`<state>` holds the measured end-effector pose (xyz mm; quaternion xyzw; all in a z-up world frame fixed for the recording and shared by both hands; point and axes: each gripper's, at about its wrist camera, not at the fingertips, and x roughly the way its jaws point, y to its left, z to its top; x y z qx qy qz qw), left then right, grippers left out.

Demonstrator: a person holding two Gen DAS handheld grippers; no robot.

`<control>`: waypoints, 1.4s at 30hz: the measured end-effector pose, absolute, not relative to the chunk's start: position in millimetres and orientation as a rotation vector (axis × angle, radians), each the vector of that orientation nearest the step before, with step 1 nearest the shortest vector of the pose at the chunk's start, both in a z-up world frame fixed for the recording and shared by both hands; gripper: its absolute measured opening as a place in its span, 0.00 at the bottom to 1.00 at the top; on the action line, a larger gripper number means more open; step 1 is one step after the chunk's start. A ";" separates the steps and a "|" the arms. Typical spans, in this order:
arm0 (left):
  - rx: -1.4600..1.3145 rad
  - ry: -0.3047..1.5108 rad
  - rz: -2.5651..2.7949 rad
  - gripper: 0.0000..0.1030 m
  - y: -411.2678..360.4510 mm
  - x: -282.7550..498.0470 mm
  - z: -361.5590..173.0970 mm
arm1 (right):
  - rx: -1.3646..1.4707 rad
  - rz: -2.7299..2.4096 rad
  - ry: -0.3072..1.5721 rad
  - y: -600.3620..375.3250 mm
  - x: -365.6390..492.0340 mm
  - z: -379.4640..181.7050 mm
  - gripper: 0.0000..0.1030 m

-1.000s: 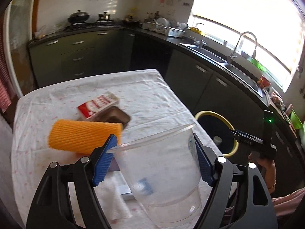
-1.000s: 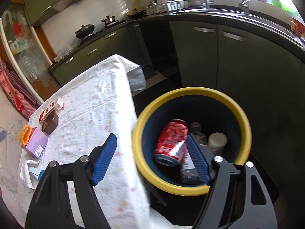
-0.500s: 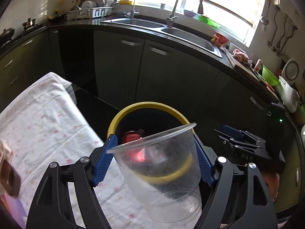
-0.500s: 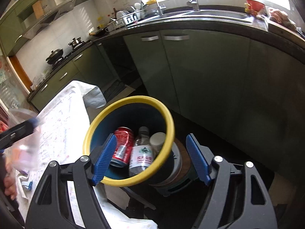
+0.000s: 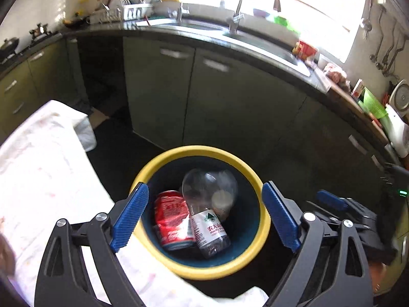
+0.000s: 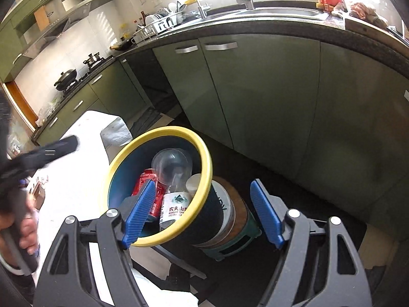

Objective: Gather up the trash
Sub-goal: 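Carry the clear cup over the bin and open the left tool, then grasp the orange foam net sleeve with the right tool and lift it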

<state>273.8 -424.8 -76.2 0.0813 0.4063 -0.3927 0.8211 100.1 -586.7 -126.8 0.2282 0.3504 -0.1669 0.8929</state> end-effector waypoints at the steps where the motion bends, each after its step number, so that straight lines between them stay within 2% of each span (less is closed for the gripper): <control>1: 0.158 0.850 -0.834 0.93 -415.0 270.8 -69.1 | 0.472 -0.338 0.731 -585.0 102.5 -126.8 0.70; 9: 0.137 0.752 -0.736 0.95 -317.8 223.4 -31.5 | 0.409 -0.227 0.760 -542.2 127.0 -120.3 0.70; 18: 0.132 0.676 -0.497 0.95 -189.6 192.6 -23.2 | 0.302 -0.059 0.772 -463.5 162.2 -96.9 0.74; 30: -0.040 0.689 -0.159 0.95 1.0 180.8 -45.3 | 0.110 0.189 0.817 -326.6 223.0 -82.5 0.74; 42: -0.137 0.729 -0.031 0.95 77.1 181.1 -74.3 | -0.085 0.583 0.880 -207.2 268.5 -70.6 0.74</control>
